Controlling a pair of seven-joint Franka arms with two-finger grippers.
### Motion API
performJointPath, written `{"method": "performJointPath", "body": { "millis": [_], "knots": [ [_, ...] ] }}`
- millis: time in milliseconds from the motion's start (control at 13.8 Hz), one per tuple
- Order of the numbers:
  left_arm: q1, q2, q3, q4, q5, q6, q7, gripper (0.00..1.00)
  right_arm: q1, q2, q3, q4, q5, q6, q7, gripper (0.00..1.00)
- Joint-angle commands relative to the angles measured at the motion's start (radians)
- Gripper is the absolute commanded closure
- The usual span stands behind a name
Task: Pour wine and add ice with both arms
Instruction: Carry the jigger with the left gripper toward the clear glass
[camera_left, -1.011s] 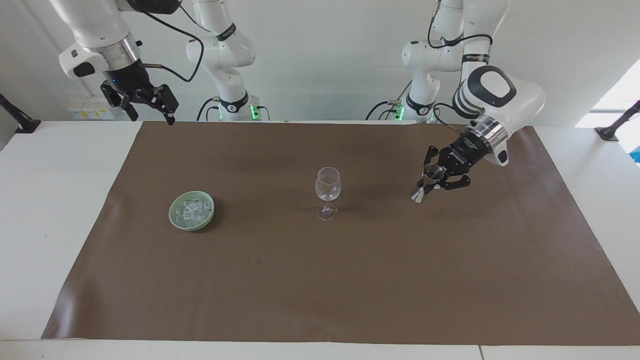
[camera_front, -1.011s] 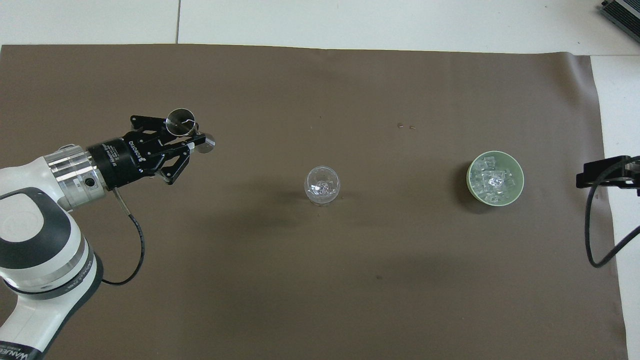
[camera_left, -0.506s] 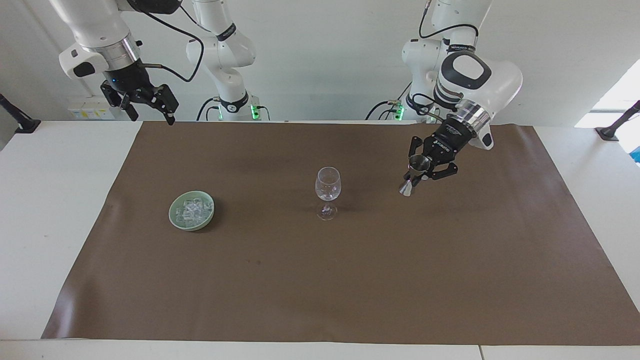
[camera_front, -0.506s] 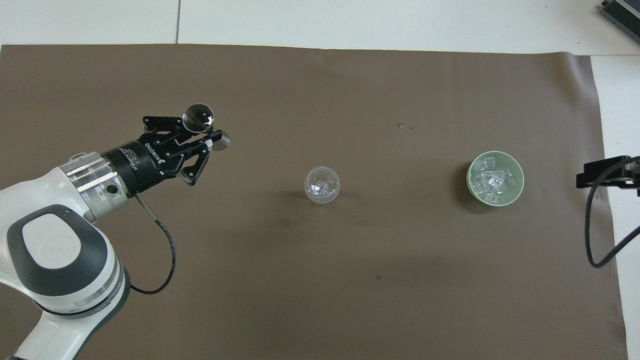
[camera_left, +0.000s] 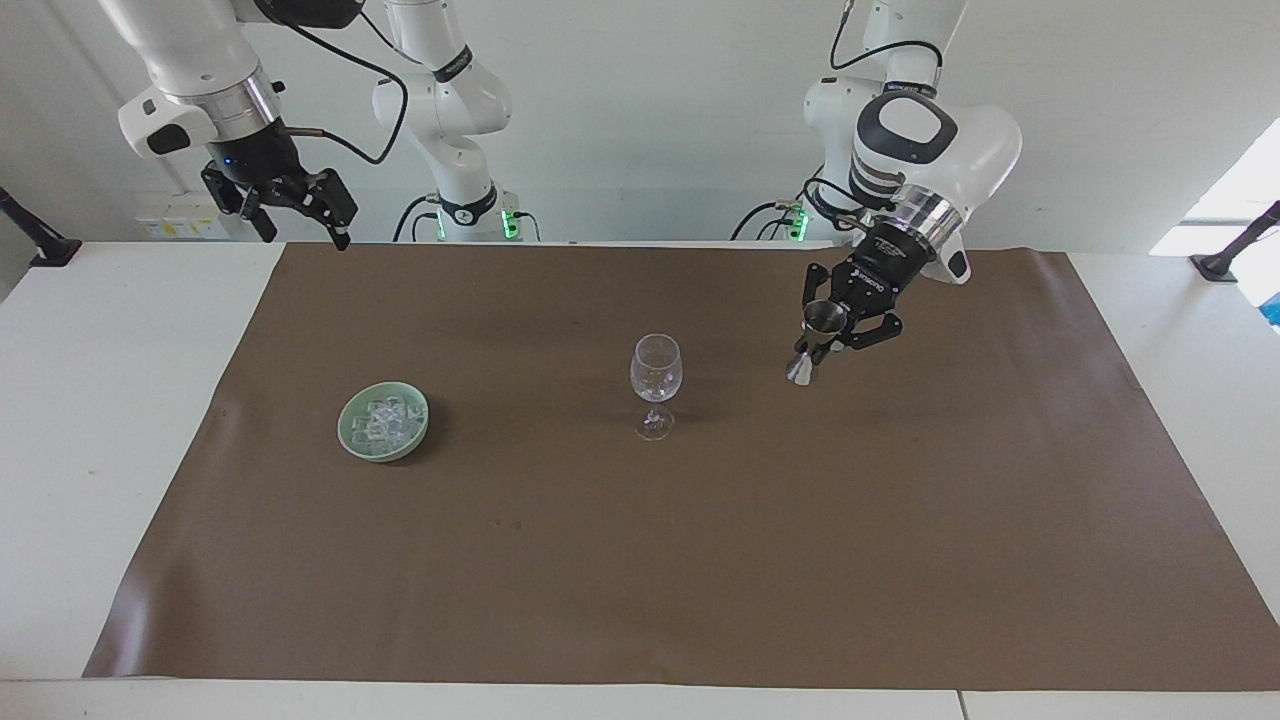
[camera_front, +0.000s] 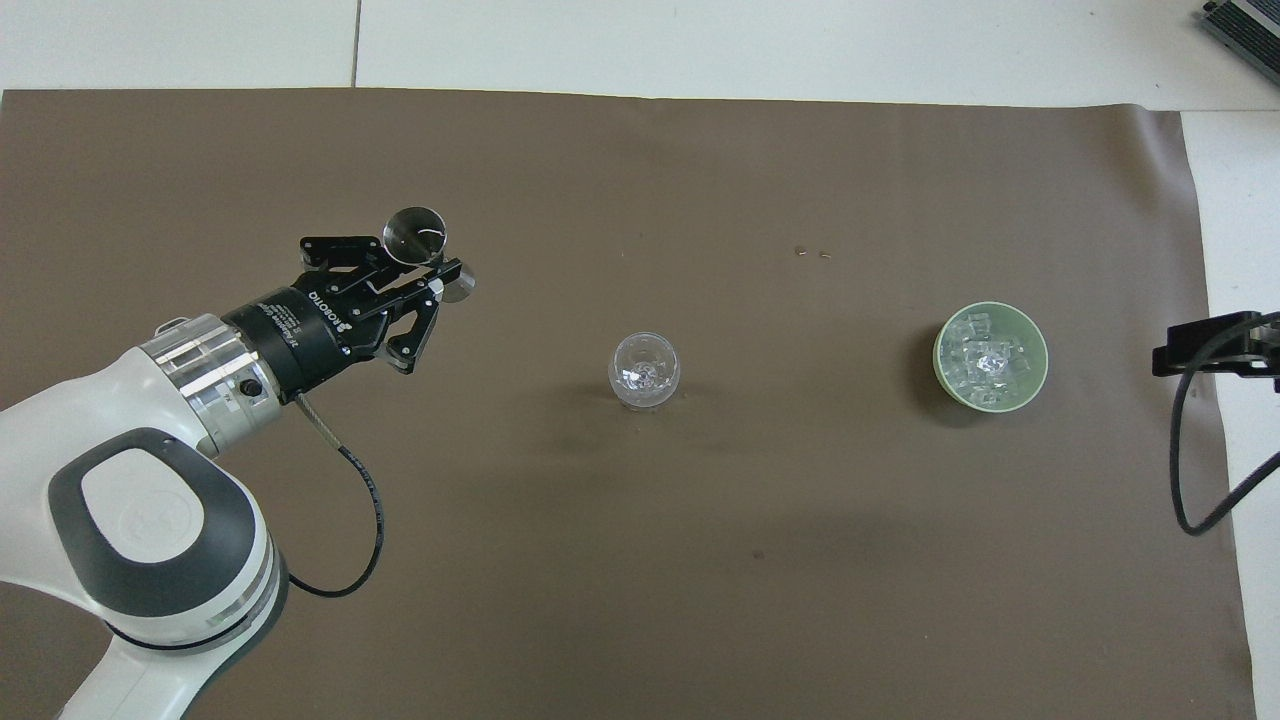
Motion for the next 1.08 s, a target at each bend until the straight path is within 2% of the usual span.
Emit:
{"method": "performJointPath", "body": {
  "millis": [0,289,506,1011],
  "knots": [
    [-0.016,-0.026,-0.017,-0.009,-0.017,0.053,-0.022,1.0,-0.011,-0.016,0.004,-0.016,0.024,0.001,-0.031,0.0],
    [-0.016,-0.025,-0.046,-0.009,-0.017,0.079,-0.033,1.0,-0.011,-0.016,0.004,-0.016,0.024,0.001,-0.031,0.0],
    [-0.016,-0.015,-0.108,-0.008,-0.017,0.18,-0.034,1.0,-0.011,-0.016,0.004,-0.016,0.024,0.001,-0.031,0.0],
    [-0.016,-0.017,-0.17,-0.005,-0.007,0.28,-0.024,1.0,-0.011,-0.016,0.004,-0.016,0.024,0.001,-0.031,0.0]
  ]
}}
